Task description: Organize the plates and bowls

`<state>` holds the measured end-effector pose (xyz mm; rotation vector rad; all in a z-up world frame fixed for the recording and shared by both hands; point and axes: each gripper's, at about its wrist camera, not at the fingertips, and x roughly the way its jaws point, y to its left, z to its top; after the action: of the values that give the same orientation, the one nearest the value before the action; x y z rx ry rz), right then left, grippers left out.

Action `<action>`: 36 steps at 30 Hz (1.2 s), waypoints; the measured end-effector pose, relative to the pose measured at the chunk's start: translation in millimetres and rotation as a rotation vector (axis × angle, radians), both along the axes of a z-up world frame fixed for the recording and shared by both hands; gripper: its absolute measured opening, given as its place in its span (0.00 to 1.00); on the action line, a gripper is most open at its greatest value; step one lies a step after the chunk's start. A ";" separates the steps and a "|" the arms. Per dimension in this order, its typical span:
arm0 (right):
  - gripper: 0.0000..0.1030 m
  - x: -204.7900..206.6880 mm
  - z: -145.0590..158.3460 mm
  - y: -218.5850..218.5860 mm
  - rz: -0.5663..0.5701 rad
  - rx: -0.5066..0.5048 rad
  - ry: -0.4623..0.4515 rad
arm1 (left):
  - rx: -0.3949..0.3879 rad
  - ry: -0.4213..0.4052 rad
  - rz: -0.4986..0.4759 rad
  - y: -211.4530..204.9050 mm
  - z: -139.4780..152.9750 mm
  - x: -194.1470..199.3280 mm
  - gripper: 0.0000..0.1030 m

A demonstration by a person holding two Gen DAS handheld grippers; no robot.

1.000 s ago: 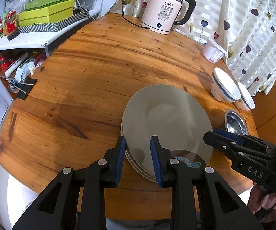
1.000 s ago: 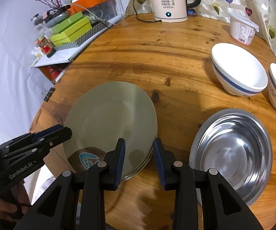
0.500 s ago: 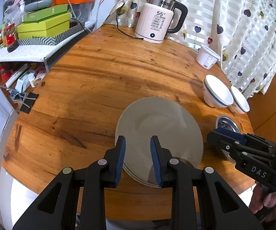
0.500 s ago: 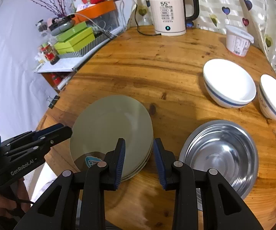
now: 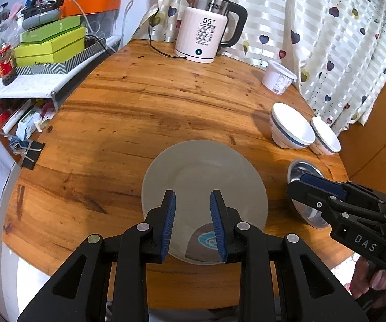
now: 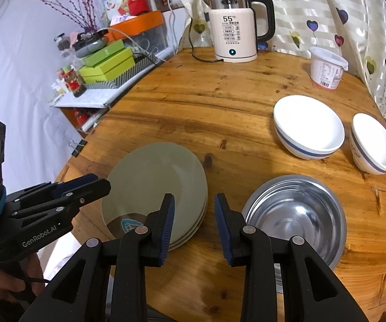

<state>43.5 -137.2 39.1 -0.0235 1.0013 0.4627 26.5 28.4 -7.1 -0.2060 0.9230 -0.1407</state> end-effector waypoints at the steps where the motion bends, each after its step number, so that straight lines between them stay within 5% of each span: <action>1: 0.30 0.1 0.6 -0.9 -0.001 0.000 -0.002 | 0.000 0.000 -0.003 -1.3 -0.1 0.4 0.26; 36: 0.30 19.0 4.6 -91.7 -0.191 0.044 0.009 | -0.004 0.020 -0.174 -70.2 7.7 37.3 0.26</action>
<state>62.5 -228.9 43.7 0.1125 0.9917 0.3098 63.8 -41.8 0.6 -0.1305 0.9600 -0.3013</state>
